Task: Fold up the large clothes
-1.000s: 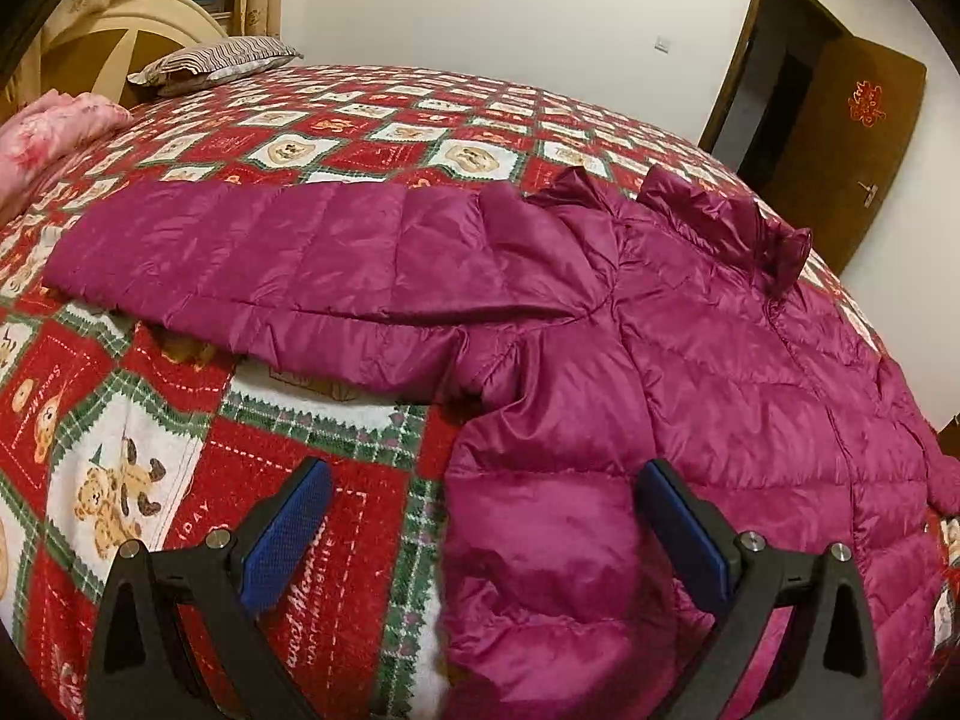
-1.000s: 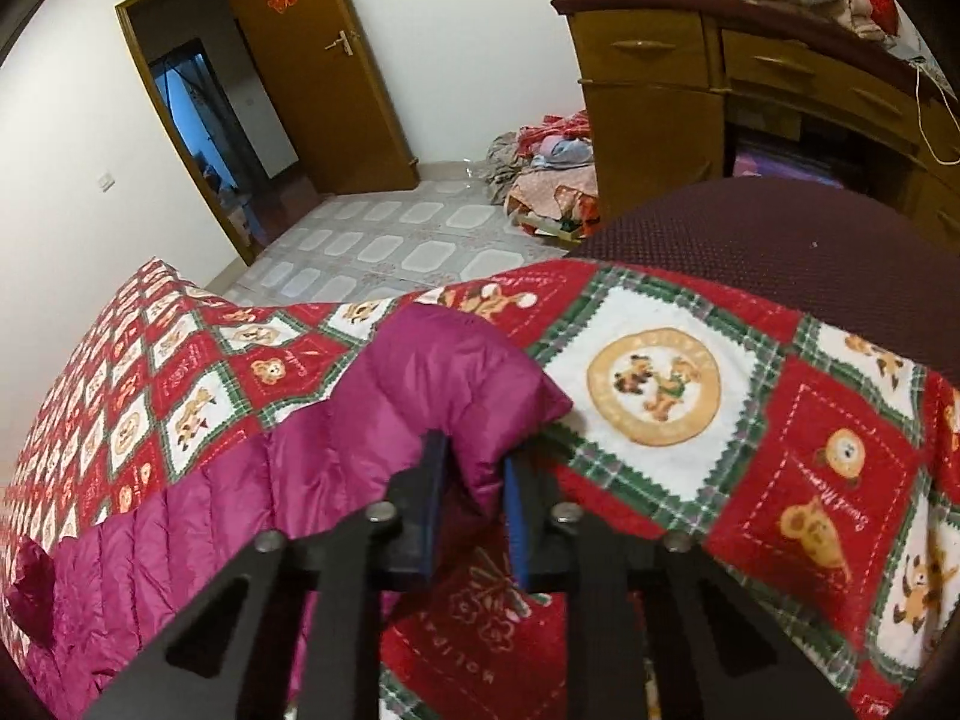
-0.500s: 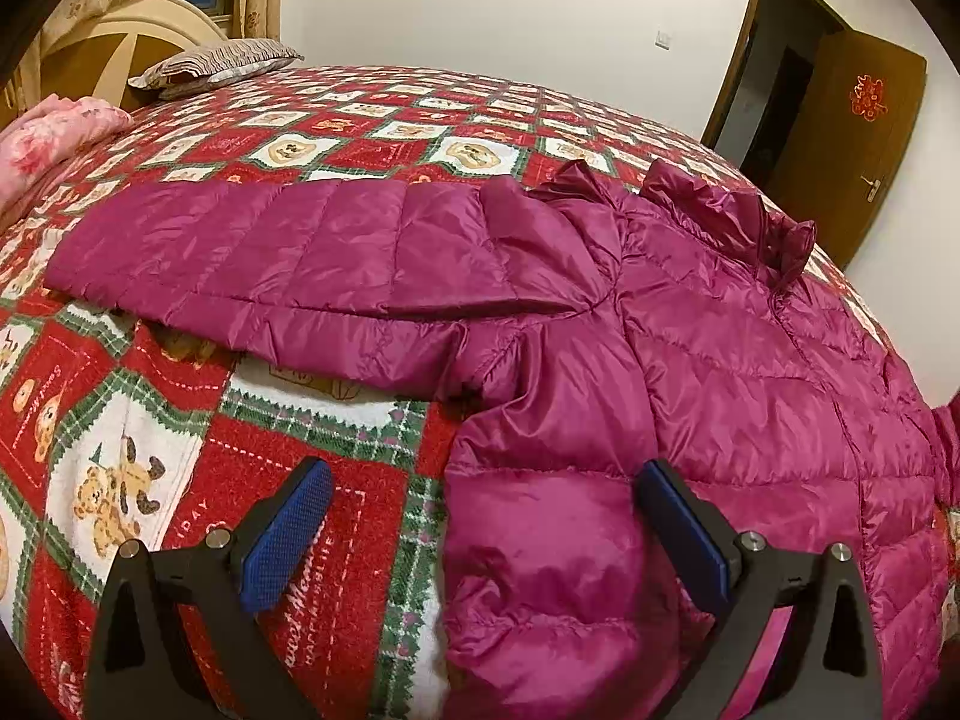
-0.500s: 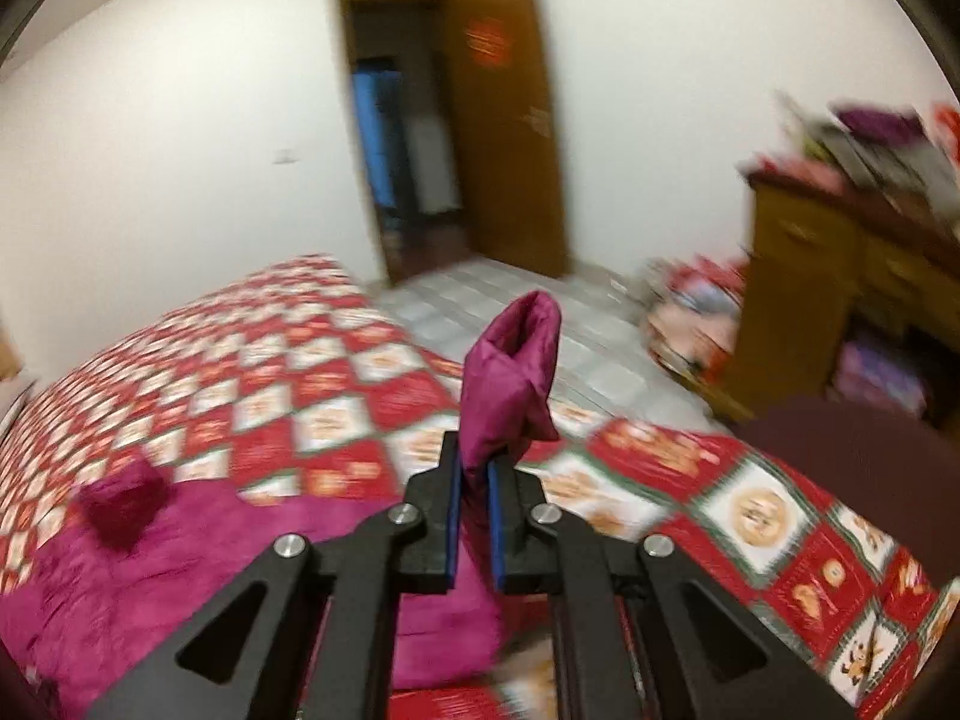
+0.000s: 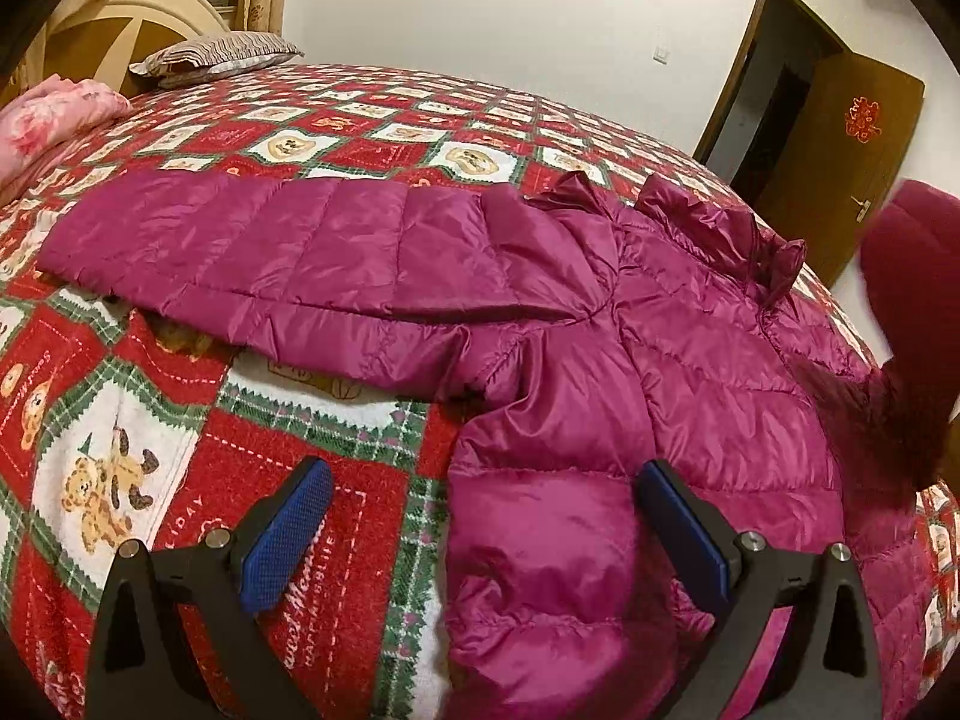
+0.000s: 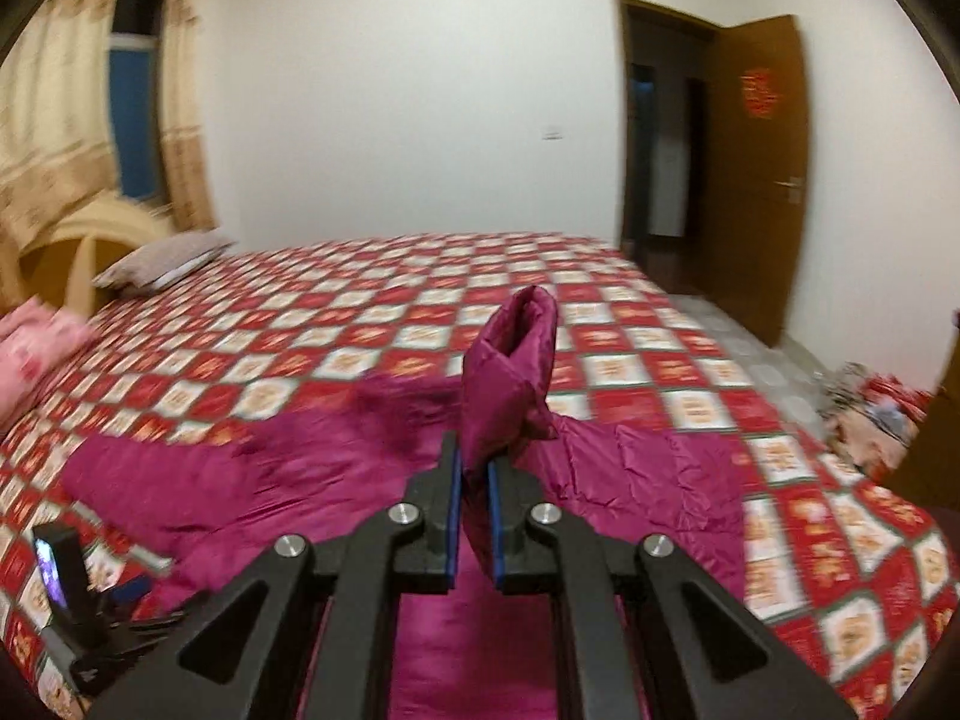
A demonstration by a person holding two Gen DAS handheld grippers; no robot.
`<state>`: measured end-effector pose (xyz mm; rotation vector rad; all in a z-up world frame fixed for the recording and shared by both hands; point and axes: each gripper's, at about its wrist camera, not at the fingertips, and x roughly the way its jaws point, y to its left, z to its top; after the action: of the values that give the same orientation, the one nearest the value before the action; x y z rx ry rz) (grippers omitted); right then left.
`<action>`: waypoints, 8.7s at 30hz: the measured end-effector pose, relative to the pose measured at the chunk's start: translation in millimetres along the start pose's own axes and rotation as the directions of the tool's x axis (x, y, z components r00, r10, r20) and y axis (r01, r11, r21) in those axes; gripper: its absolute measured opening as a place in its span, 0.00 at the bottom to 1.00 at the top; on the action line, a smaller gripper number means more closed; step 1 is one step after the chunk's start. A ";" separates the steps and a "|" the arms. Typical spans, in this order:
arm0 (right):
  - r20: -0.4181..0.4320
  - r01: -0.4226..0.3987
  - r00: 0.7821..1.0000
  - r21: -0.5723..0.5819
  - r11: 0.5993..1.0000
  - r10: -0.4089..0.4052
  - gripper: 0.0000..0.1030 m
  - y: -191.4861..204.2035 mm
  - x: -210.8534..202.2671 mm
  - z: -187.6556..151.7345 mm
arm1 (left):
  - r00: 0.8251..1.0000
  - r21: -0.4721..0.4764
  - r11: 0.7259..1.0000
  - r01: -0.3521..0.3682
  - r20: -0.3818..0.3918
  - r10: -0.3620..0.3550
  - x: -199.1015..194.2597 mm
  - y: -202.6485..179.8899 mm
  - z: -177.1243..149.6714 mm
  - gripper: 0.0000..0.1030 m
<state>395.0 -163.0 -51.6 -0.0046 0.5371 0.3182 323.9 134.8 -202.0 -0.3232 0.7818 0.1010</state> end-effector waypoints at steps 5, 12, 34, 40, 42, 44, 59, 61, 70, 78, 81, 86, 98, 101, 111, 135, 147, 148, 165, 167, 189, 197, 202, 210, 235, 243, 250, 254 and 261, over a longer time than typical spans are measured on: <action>-0.065 -0.114 0.992 -0.030 0.993 0.112 0.09 45.2 30.0 -19.8 | 1.000 -0.006 1.000 0.007 0.003 -0.007 0.2 0.8 -0.2 0.99; -0.165 -0.246 0.957 -0.020 0.969 0.240 0.19 74.7 59.1 -53.1 | 1.000 -0.015 1.000 0.020 0.011 -0.020 0.2 2.4 -0.7 0.99; -0.254 0.201 0.959 0.300 0.932 -0.125 0.24 -165.2 70.1 -45.0 | 0.985 0.236 0.971 -0.035 0.171 -0.006 -44.8 -88.7 65.5 0.99; -0.306 0.127 0.951 0.274 0.953 -0.039 0.23 -141.6 101.6 -77.4 | 0.991 0.219 0.975 -0.048 0.134 0.018 -3.9 -111.8 83.0 0.99; -0.300 0.124 0.952 0.207 0.971 -0.058 0.25 -127.5 106.2 -79.7 | 0.991 0.232 0.970 -0.073 0.125 0.045 13.9 -118.7 80.4 0.99; -0.297 0.128 0.953 0.198 0.972 -0.065 0.26 -124.3 108.7 -79.8 | 0.989 0.234 0.965 -0.122 0.108 0.099 30.4 -122.9 73.0 0.99; -0.287 0.176 0.949 0.132 0.976 -0.132 0.26 -115.7 105.5 -85.9 | 0.975 0.231 0.950 -0.211 -0.012 0.220 87.4 -115.0 46.0 0.99; -0.284 0.170 0.951 0.144 0.975 -0.123 0.26 -117.6 101.9 -79.1 | 0.975 0.231 0.950 -0.211 -0.011 0.220 87.7 -115.2 45.6 0.99; -0.316 0.268 0.930 0.226 0.936 -0.190 0.26 -168.0 137.6 -42.5 | 0.975 0.229 0.950 -0.211 -0.012 0.220 89.0 -115.3 46.5 0.99; -0.336 0.306 0.910 0.145 0.941 -0.244 0.26 -161.7 147.5 -53.1 | 0.975 0.227 0.951 -0.211 -0.013 0.220 89.7 -115.7 46.2 0.99; -0.280 0.283 0.933 0.180 0.942 -0.227 0.26 -156.7 114.6 -47.0 | 0.975 0.227 0.951 -0.212 -0.013 0.221 89.8 -115.8 46.1 0.99; -0.277 0.230 0.944 0.169 0.959 -0.178 0.26 -132.4 83.1 -55.7 | 0.976 0.224 0.952 -0.210 -0.014 0.219 89.1 -115.5 45.8 0.99; -0.299 0.263 0.926 0.074 0.962 -0.230 0.28 -117.8 105.7 -86.7 | 0.989 0.180 0.975 -0.129 -0.049 0.140 76.4 -98.9 54.1 0.99; -0.296 0.267 0.926 0.069 0.961 -0.236 0.28 -116.7 105.5 -87.1 | 0.997 0.072 0.994 -0.078 0.002 0.078 40.2 -60.1 64.9 0.99; -0.293 0.278 0.922 0.049 0.959 -0.253 0.29 -113.1 104.4 -87.8 | 0.907 -0.491 0.789 -0.369 -0.004 0.422 -11.6 158.0 98.5 0.99; -0.291 0.279 0.923 0.048 0.959 -0.254 0.29 -113.1 104.2 -87.8 | 0.901 -0.285 0.861 -0.421 -0.022 0.433 56.7 139.5 112.0 0.15; -0.290 0.277 0.923 0.051 0.960 -0.251 0.29 -113.9 103.9 -88.1 | 0.909 -0.025 0.967 -0.255 0.336 0.248 -18.8 13.7 142.4 0.08; -0.290 0.277 0.923 0.050 0.959 -0.252 0.29 -113.9 103.9 -88.1 | 0.909 -0.002 0.971 -0.239 0.352 0.224 -23.4 3.4 144.5 0.08; -0.285 0.261 0.931 0.080 0.962 -0.229 0.29 -117.0 104.6 -88.1 | 0.939 0.494 0.867 0.063 0.266 -0.220 -12.1 -231.7 77.7 0.08; -0.283 0.258 0.932 0.087 0.962 -0.224 0.29 -118.1 105.2 -88.1 | 0.957 0.497 0.866 0.050 0.224 -0.184 3.8 -238.4 66.7 0.08; -0.281 0.250 0.936 0.097 0.963 -0.214 0.32 -118.7 106.1 -88.1 | 0.988 0.598 0.800 0.060 0.077 -0.131 -37.4 -165.9 10.5 0.64; -0.107 0.184 0.978 0.062 0.981 -0.177 0.72 -86.5 56.2 -41.9 | 0.980 0.147 0.971 -0.189 0.091 0.177 36.0 -84.7 97.3 0.64; -0.033 0.057 0.998 -0.011 0.998 -0.057 0.86 -33.5 46.1 -4.5 | 0.947 0.079 0.944 -0.321 0.017 0.321 74.1 -46.3 72.9 0.65; -0.097 -0.025 0.995 -0.111 0.994 0.014 0.86 53.1 106.3 -3.8 | 0.965 -0.044 0.964 -0.261 0.013 0.262 63.6 -22.6 60.3 0.71; -0.204 0.139 0.969 -0.007 0.990 -0.137 0.21 -45.9 83.1 -22.6 | 0.970 -0.053 0.969 -0.239 0.017 0.241 65.8 -20.2 62.6 0.74; -0.303 0.127 0.944 -0.043 0.991 -0.134 0.17 -31.3 127.6 -77.9 | 0.972 -0.045 0.971 -0.235 0.016 0.236 66.7 -22.6 62.4 0.78; -0.292 0.128 0.947 -0.030 0.991 -0.131 0.19 -33.4 119.4 -72.7 | 0.971 -0.042 0.970 -0.238 0.015 0.238 67.7 -23.8 62.6 0.79; -0.234 0.201 0.952 -0.017 0.980 -0.199 0.54 -31.6 95.8 -61.4 | 0.971 -0.043 0.971 -0.237 0.015 0.238 67.4 -23.3 62.6 0.79; -0.142 0.317 0.939 -0.009 0.949 -0.315 0.60 -30.7 58.8 -34.9 | 0.971 -0.043 0.971 -0.237 0.015 0.237 67.5 -23.4 62.7 0.79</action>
<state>434.4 -177.8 -113.6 -0.1004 0.6693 -0.0008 418.8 130.9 -202.3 -0.2660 0.7970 0.3451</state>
